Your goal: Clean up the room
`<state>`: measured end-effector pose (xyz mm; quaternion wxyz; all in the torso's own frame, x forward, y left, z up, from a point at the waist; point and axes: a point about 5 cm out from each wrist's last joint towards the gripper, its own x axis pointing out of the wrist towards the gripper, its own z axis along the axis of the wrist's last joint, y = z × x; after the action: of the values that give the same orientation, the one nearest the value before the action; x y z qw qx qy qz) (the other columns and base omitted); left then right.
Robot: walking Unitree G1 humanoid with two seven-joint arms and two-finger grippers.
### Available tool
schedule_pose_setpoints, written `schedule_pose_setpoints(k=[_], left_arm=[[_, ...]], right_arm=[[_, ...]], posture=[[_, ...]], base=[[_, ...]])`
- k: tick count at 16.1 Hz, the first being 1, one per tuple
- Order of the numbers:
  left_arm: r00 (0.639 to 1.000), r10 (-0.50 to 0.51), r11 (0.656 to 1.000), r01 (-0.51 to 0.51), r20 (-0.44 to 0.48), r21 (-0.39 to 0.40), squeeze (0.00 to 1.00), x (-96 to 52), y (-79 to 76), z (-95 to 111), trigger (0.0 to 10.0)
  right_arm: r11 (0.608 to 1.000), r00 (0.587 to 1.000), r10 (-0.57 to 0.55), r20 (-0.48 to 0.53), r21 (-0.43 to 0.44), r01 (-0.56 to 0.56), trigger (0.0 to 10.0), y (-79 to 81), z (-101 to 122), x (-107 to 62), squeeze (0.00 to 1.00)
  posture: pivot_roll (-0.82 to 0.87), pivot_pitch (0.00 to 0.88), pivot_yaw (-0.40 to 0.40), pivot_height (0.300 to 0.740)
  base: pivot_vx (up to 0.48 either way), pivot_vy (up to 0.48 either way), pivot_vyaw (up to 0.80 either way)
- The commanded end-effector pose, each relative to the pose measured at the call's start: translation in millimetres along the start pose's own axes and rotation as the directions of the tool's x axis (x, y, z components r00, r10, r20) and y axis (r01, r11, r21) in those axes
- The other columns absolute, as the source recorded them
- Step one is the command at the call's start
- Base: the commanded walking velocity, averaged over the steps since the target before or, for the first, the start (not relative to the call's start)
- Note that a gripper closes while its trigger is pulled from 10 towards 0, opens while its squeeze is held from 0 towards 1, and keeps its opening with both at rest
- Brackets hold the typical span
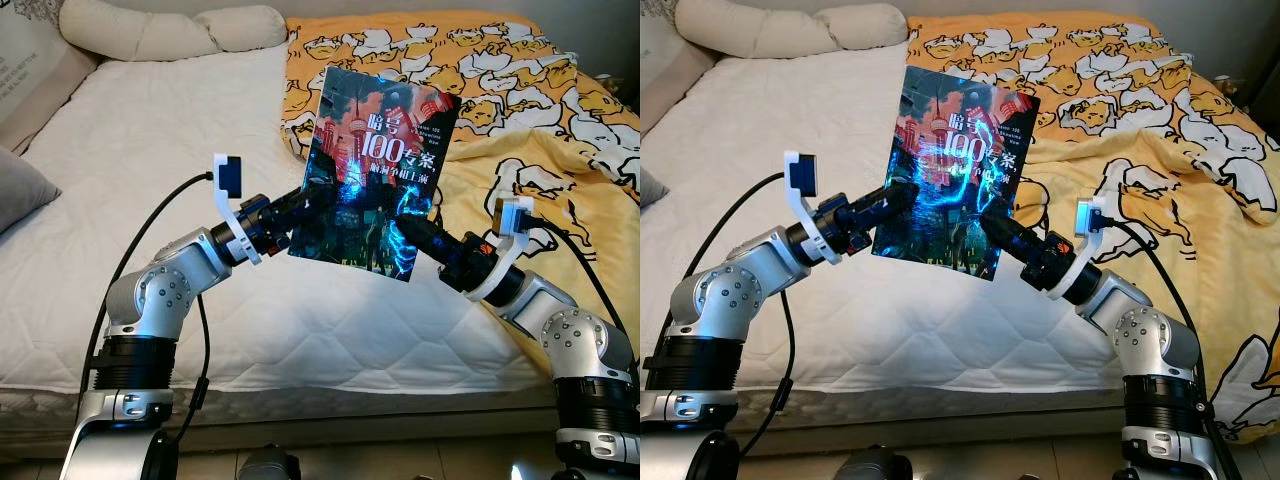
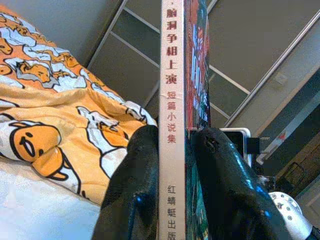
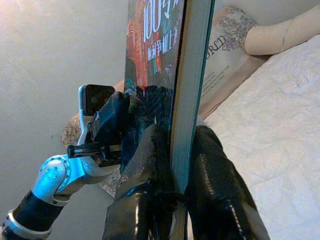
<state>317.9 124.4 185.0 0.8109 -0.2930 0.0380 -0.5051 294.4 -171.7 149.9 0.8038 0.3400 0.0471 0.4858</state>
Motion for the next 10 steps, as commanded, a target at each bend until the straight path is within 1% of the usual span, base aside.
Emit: schedule_pose_setpoints(k=[1,4,5,6,7,10], left_arm=[[0.999,-0.016,1.0,0.015,0.029,0.019,0.0,0.1,-4.0,4.3,0.0],[0.999,-0.03,0.999,0.03,0.037,0.013,0.0,1.1,-7.2,3.1,0.0],[0.999,-0.033,0.999,0.032,0.04,0.009,0.0,1.2,-8.0,2.5,0.0],[0.998,-0.036,0.999,0.036,0.043,0.005,0.0,0.9,-9.3,1.8,0.0],[0.998,-0.037,0.999,0.037,0.051,-0.005,0.0,0.3,-10.8,0.4,0.0],[0.996,0.002,1.0,-0.003,0.084,0.01,0.0,-4.4,-10.2,2.6,0.0]], right_arm=[[0.998,1.0,-0.001,0.009,-0.061,0.002,10.0,3.0,9.2,6.2,0.0],[0.999,1.0,0.005,0.005,-0.047,-0.005,10.0,3.7,8.2,5.7,0.0],[0.999,1.0,0.008,0.003,-0.044,-0.008,10.0,4.6,7.7,5.5,0.06],[0.999,1.0,0.006,0.004,-0.043,-0.006,10.0,4.8,7.5,5.2,0.89],[0.999,1.0,-0.004,0.012,-0.039,0.004,10.0,4.2,7.4,4.5,1.0],[0.995,0.996,-0.075,0.048,-0.058,0.078,10.0,-0.5,9.0,-0.6,1.0]], posture=[[-0.01,0.0,0.08,0.74],[-0.01,0.0,0.081,0.74],[-0.01,0.0,0.079,0.74],[-0.01,0.0,0.079,0.74],[-0.02,0.0,0.08,0.74],[-0.01,0.0,0.076,0.74]], base=[[0.0,0.0,0.0],[0.0,0.0,0.0],[0.0,0.0,0.0],[0.0,0.0,0.0],[0.0,0.0,0.0],[0.0,0.0,0.0]])
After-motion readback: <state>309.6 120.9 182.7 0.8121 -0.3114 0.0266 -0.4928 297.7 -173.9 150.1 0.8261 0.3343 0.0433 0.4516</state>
